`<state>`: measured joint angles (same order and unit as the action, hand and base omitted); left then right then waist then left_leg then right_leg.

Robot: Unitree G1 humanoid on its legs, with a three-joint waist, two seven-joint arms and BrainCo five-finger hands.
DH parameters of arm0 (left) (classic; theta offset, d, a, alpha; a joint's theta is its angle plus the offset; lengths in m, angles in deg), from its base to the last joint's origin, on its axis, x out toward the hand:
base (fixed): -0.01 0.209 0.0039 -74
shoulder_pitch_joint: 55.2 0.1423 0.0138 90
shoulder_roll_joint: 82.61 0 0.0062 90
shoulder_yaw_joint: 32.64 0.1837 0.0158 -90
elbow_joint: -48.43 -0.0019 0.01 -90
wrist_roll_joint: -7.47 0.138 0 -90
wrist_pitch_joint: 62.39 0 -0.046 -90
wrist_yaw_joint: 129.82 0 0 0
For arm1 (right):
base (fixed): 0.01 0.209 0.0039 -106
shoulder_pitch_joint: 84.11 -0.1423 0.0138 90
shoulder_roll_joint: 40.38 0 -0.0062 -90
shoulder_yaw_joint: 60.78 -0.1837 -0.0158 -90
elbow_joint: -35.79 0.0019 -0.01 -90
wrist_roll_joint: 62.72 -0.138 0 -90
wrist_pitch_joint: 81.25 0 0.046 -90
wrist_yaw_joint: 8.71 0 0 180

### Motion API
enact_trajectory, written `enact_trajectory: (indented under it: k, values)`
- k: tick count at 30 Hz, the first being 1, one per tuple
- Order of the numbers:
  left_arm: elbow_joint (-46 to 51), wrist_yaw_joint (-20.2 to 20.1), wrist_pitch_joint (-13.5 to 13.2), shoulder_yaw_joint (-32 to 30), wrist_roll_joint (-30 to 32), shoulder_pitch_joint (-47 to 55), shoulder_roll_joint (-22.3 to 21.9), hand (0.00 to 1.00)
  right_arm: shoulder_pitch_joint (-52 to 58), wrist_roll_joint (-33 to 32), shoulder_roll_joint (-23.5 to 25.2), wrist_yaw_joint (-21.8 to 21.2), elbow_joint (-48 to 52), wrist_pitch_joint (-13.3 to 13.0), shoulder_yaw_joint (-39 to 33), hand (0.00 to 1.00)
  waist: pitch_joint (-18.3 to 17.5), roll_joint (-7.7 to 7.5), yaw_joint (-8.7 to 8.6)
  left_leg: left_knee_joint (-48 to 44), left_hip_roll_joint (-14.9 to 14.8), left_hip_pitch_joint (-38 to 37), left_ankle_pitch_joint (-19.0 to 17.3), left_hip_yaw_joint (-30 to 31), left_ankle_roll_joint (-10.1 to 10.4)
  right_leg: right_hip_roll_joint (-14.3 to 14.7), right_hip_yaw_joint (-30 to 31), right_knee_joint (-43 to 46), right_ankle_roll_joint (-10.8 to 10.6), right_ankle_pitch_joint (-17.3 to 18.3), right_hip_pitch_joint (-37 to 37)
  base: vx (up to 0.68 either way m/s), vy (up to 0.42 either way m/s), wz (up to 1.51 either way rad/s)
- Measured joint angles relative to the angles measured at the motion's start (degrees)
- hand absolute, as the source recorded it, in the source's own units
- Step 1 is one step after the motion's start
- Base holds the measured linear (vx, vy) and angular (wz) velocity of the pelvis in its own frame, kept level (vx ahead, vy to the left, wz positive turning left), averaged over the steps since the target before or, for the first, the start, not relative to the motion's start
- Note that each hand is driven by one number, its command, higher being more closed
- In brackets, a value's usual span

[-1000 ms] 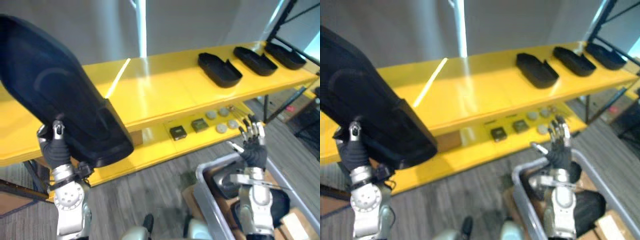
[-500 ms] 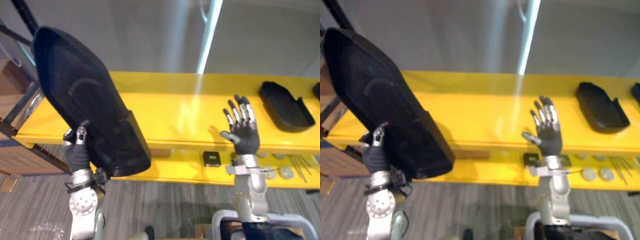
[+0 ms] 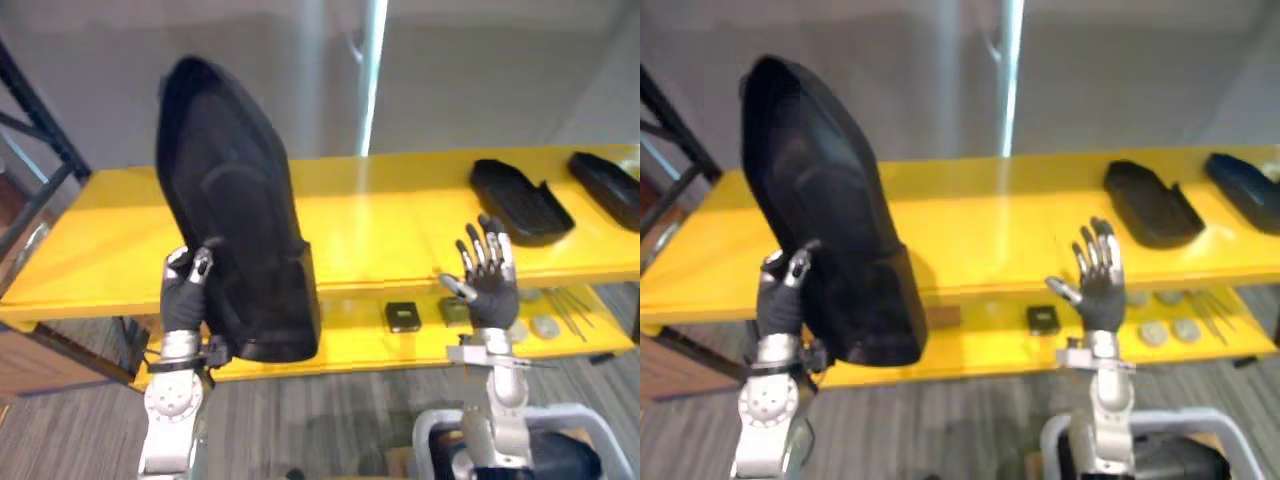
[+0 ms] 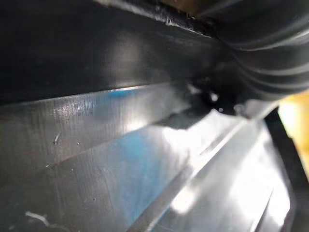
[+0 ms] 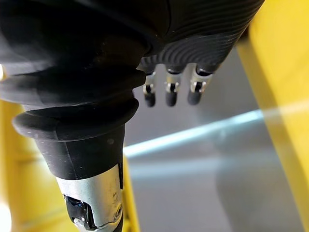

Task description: Walk over and take plastic housings, then place them on the shelf

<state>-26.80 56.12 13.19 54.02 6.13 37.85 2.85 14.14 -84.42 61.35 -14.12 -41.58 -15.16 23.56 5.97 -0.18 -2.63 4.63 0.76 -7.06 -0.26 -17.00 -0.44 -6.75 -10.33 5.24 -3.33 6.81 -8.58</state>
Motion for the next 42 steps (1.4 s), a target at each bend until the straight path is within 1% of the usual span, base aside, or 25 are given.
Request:
enact_trajectory:
  k: [1,3,4,5,6,7,8,10,12,13,14,16,17,19,20,21,22,24,27,29,31,35,38,39,42]
  values:
    - [-1.2,0.1,0.5,0.0,0.0,-1.2,0.3,1.00,0.4,-0.1,0.0,-0.4,0.8,0.0,-0.5,0.00,0.0,0.00,-0.22,0.2,0.0,0.0,0.1,-0.5,0.1,0.0,0.3,0.0,0.0,0.0,0.4,-0.09,-0.011,-0.35]
    - [-6.2,0.3,3.0,0.0,0.1,-5.1,2.0,1.00,0.6,-0.1,-0.7,-2.2,2.7,0.1,-1.7,0.00,-0.2,0.09,-1.53,0.2,-0.3,0.2,0.3,-2.4,0.1,0.4,2.6,-0.3,-0.5,-0.4,1.6,-0.05,-0.008,-0.44]
    - [-9.0,0.4,4.6,0.0,0.0,-6.8,2.6,1.00,0.6,-0.1,-1.0,-2.7,3.0,0.1,-2.0,0.00,-0.3,0.28,-1.98,0.2,-0.5,0.1,0.3,-3.0,0.1,0.6,3.1,-0.5,-0.5,-0.7,1.8,-0.04,-0.011,-0.40]
    - [-13.2,0.6,6.3,0.1,0.0,-9.3,3.8,1.00,0.6,-0.6,-1.4,-3.4,3.1,0.2,-2.4,0.00,-0.4,0.41,-3.03,0.2,-0.7,0.0,0.4,-4.1,0.2,0.9,4.1,-0.8,-0.5,-1.0,2.0,-0.04,-0.005,-0.45]
    - [-16.9,0.8,7.7,0.1,0.1,-11.5,4.7,1.00,0.7,-0.8,-1.9,-3.7,3.1,0.4,-2.8,0.00,-0.5,0.60,-3.35,0.2,-0.9,0.1,0.4,-4.9,0.2,1.1,4.8,-0.8,-0.4,-1.3,2.6,-0.03,-0.009,-0.51]
    - [-23.9,1.9,9.9,0.2,0.1,-15.7,6.9,1.00,0.7,-1.3,-2.8,-4.0,3.1,0.8,-3.1,0.00,-0.4,0.71,-4.50,0.2,-1.1,0.1,0.5,-5.9,0.3,1.5,6.0,-1.2,-0.2,-1.9,3.1,-0.02,-0.005,-0.41]
    - [-25.5,2.0,10.1,0.2,0.1,-16.6,7.4,1.00,0.7,-1.3,-3.0,-4.1,3.1,0.9,-3.2,0.00,-0.4,0.72,-4.65,0.2,-1.2,0.1,0.5,-6.0,0.3,1.5,6.1,-1.2,-0.2,-1.9,3.2,-0.01,-0.014,-0.35]
    - [-39.2,2.8,12.6,0.2,-0.6,-25.0,12.0,1.00,1.0,-2.4,-4.9,-5.0,3.2,1.8,-4.1,0.00,-0.4,0.80,-6.64,0.0,-1.6,0.1,0.7,-7.9,0.4,2.0,8.3,-1.4,-0.2,-2.5,4.2,-0.01,-0.013,-0.37]
    - [-44.8,2.8,13.9,0.3,-1.1,-29.1,14.3,1.00,1.2,-2.5,-6.4,-5.6,3.3,2.0,-5.1,0.00,-0.2,1.07,-7.45,0.0,-1.7,0.3,0.7,-8.9,0.4,2.1,9.3,-1.9,-0.2,-2.9,4.6,0.01,-0.004,-0.31]
    - [-48.7,2.7,15.4,0.5,-1.8,-32.5,15.7,1.00,1.7,-3.3,-7.4,-6.1,3.7,2.4,-5.7,0.00,-0.1,1.31,-8.43,0.0,-1.7,0.3,0.7,-9.2,0.4,2.1,9.7,-2.3,-0.2,-3.2,4.6,0.02,-0.001,-0.22]
    - [-50.5,2.7,16.2,0.8,-2.7,-34.1,16.4,1.00,2.1,-3.5,-7.7,-6.2,4.1,2.6,-6.0,0.00,0.0,1.40,-8.86,0.0,-1.7,0.3,0.7,-9.6,0.4,2.1,10.2,-2.4,-0.2,-3.3,4.7,0.03,0.002,-0.27]
    - [-55.9,2.7,19.4,1.7,-5.6,-39.7,19.5,1.00,2.7,-4.5,-8.5,-7.3,5.3,2.7,-6.8,0.00,0.3,1.91,-10.03,0.0,-1.7,0.3,0.7,-11.0,0.4,2.3,12.0,-2.4,-0.2,-3.6,5.5,0.02,-0.001,-0.36]
    - [-57.1,2.7,20.1,1.9,-5.9,-41.0,20.2,1.00,2.8,-4.6,-8.7,-7.3,5.3,2.8,-6.8,0.00,0.3,1.99,-10.53,0.0,-1.7,0.3,0.7,-11.3,0.4,2.3,12.2,-2.5,-0.2,-3.7,5.6,0.02,-0.007,-0.25]
    - [-60.9,2.7,23.6,2.2,-8.4,-45.8,22.2,1.00,3.5,-4.7,-8.9,-7.5,5.3,4.4,-7.0,0.00,0.5,2.33,-12.36,0.0,-1.7,0.2,0.7,-11.9,0.4,2.3,13.1,-2.6,-0.2,-3.8,5.8,0.01,-0.010,-0.18]
    - [-61.6,2.7,24.4,2.3,-9.3,-46.8,22.4,1.00,4.0,-4.8,-8.9,-7.5,5.3,4.6,-7.0,0.00,0.6,2.51,-12.50,0.0,-1.7,0.2,0.7,-12.0,0.4,2.3,13.4,-2.6,-0.2,-3.9,6.0,0.00,-0.016,-0.26]
    - [-62.5,2.7,26.2,2.2,-10.1,-48.5,22.8,1.00,5.2,-5.8,-8.9,-8.1,5.3,5.9,-6.9,0.00,0.9,2.97,-12.91,0.0,-1.7,0.2,0.7,-12.2,0.4,2.4,14.1,-2.6,-0.2,-4.1,6.3,-0.01,-0.015,-0.23]
    - [-62.9,2.7,27.0,2.2,-10.2,-49.1,23.0,1.00,5.7,-5.8,-8.8,-8.5,5.3,6.7,-6.8,0.00,1.1,3.23,-13.23,0.0,-1.7,0.2,0.7,-12.4,0.4,2.5,14.5,-2.6,-0.2,-4.2,6.5,-0.02,-0.021,-0.32]
    - [-64.9,2.7,30.7,2.2,-11.9,-50.3,24.2,1.00,8.5,-5.7,-8.4,-9.9,5.1,8.8,-4.9,0.00,1.7,4.29,-14.36,0.0,-1.9,0.1,0.6,-13.7,0.4,2.7,15.9,-2.8,-0.2,-4.7,7.0,-0.04,-0.023,-0.30]
    - [-66.8,2.7,35.6,2.3,-12.3,-50.9,24.2,1.00,12.2,-5.7,-7.9,-11.2,4.4,10.1,-1.9,0.00,1.8,4.57,-15.54,0.0,-2.3,0.1,0.6,-14.5,0.5,3.2,16.8,-2.8,-0.1,-5.1,7.5,-0.05,-0.030,-0.20]
    - [-69.2,2.7,38.7,2.3,-12.9,-50.8,24.2,1.00,14.0,-5.8,-7.1,-11.2,4.4,10.3,-0.7,0.00,1.8,4.57,-16.09,0.0,-2.7,0.3,0.4,-15.0,0.7,3.6,17.4,-2.8,0.0,-5.5,8.0,-0.07,-0.028,-0.17]
    - [-71.5,2.7,40.4,2.3,-14.1,-50.8,24.2,1.00,14.9,-7.0,-6.6,-11.1,4.4,10.3,-0.3,0.00,1.9,4.59,-16.53,0.0,-2.7,0.9,0.4,-15.0,0.7,3.8,17.8,-2.8,-0.1,-5.8,8.7,-0.07,-0.017,-0.05]
    - [-72.9,3.2,41.9,2.3,-14.1,-50.8,24.2,1.00,15.3,-7.2,-6.5,-10.7,4.4,10.3,0.1,0.00,3.3,4.64,-16.55,0.0,-2.7,1.5,0.5,-15.2,0.8,3.8,18.3,-2.8,-0.3,-6.4,9.5,-0.07,-0.009,-0.05]
    - [-73.0,5.0,42.8,2.2,-14.5,-50.8,24.3,1.00,15.2,-7.4,-6.6,-10.5,4.4,10.3,0.2,0.00,4.6,5.01,-16.62,0.0,-2.7,2.5,0.6,-15.2,0.7,3.8,18.3,-2.5,-0.3,-6.6,10.7,-0.03,-0.007,0.00]
    - [-73.3,5.2,42.8,2.2,-14.6,-50.8,24.3,0.00,15.2,-7.9,-6.7,-10.5,4.4,10.3,0.1,0.00,5.5,5.10,-16.64,-0.1,-2.7,2.5,0.9,-15.2,0.7,3.8,18.3,-2.4,-0.3,-6.6,10.7,0.00,0.000,0.00]
    - [-73.7,5.7,42.8,2.2,-16.2,-50.8,24.7,0.00,15.0,-9.2,-6.7,-10.5,4.4,10.3,0.2,0.00,6.5,5.36,-16.66,-1.4,-3.0,3.9,0.8,-15.1,0.7,3.8,18.3,-1.7,-0.2,-6.6,11.9,0.00,-0.008,0.01]
